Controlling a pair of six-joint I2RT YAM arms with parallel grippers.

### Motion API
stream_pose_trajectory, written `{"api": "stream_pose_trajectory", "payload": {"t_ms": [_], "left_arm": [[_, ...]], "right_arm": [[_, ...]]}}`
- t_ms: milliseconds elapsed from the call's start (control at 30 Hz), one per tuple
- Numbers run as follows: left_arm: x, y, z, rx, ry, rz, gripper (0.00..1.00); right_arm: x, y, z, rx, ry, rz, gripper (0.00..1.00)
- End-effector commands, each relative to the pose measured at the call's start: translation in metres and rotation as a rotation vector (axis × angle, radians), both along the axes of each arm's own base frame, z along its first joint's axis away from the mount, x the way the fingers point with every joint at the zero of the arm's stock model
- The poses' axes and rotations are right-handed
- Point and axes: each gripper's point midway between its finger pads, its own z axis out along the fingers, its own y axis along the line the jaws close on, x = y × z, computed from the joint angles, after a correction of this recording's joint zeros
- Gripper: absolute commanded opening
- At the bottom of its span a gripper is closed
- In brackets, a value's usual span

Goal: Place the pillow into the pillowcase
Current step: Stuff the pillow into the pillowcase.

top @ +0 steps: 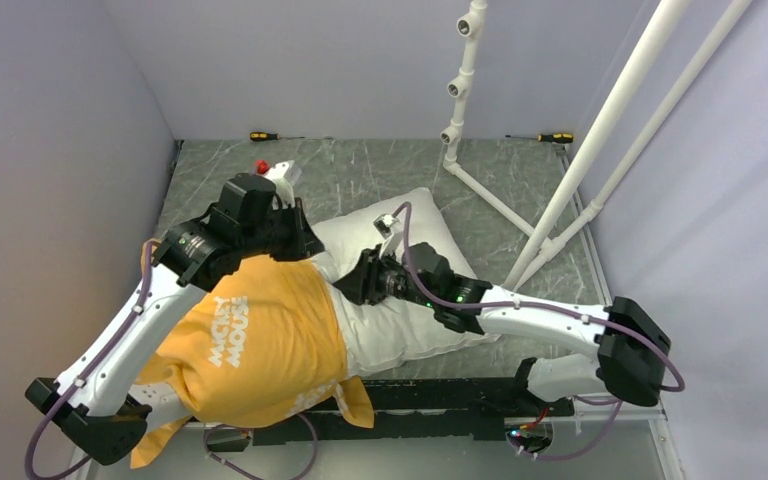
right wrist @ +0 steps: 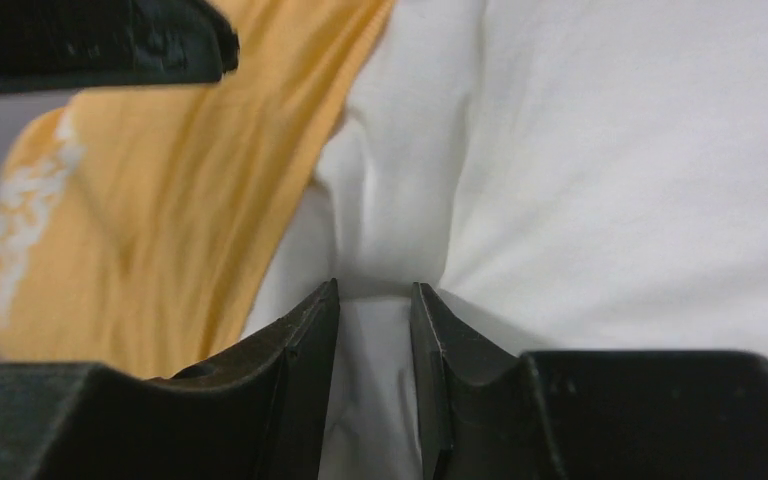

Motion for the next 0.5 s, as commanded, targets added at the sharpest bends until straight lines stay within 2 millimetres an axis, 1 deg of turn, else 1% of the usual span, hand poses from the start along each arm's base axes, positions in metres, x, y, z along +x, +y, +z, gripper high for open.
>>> {"api": "stream_pose_trajectory", "payload": {"t_ms": [0,100,133,167,200,233,267,300,333,367,400,433,467], "left_arm": [[0.007,-0.048,0.081,-0.278,-0.21,-0.176,0.0],[0.008,-0.072,0.107,-0.381,-0.241,-0.273,0.0],[0.009,-0.078,0.113,-0.408,-0.243,-0.301,0.0],[0.012,-0.082,0.117,-0.415,-0.237,-0.308,0.0],[0.014,-0.084,0.117,-0.404,-0.223,-0.312,0.0],[0.016,-0.082,0.116,-0.368,-0.207,-0.303,0.0],[0.028,-0.069,0.109,-0.277,-0.206,-0.225,0.0],[0.033,-0.054,0.1,-0.185,-0.18,-0.158,0.01],[0.035,-0.033,0.089,-0.082,-0.139,-0.07,0.18],[0.037,-0.015,0.078,0.001,-0.105,0.004,0.45],[0.036,-0.003,0.069,0.057,-0.074,0.048,0.67],[0.035,0.008,0.059,0.104,-0.045,0.09,0.79],[0.031,0.016,0.05,0.136,-0.014,0.119,0.85]], "right_arm": [[-0.049,-0.001,0.025,0.138,0.062,0.159,0.36],[-0.051,-0.006,0.044,0.274,0.045,0.167,0.34],[-0.051,-0.007,0.045,0.303,0.047,0.168,0.33],[-0.049,-0.008,0.042,0.308,0.056,0.168,0.33],[-0.046,-0.009,0.039,0.297,0.064,0.163,0.33],[-0.041,-0.01,0.039,0.285,0.059,0.153,0.33],[-0.038,-0.011,0.039,0.271,0.052,0.138,0.33],[-0.035,-0.013,0.04,0.254,0.039,0.125,0.34],[-0.032,-0.013,0.037,0.226,0.032,0.115,0.34],[-0.031,-0.014,0.036,0.2,0.027,0.11,0.35],[-0.029,-0.014,0.031,0.169,0.029,0.108,0.35],[-0.029,-0.014,0.03,0.152,0.027,0.11,0.35],[-0.028,-0.014,0.027,0.134,0.028,0.108,0.36]]}}
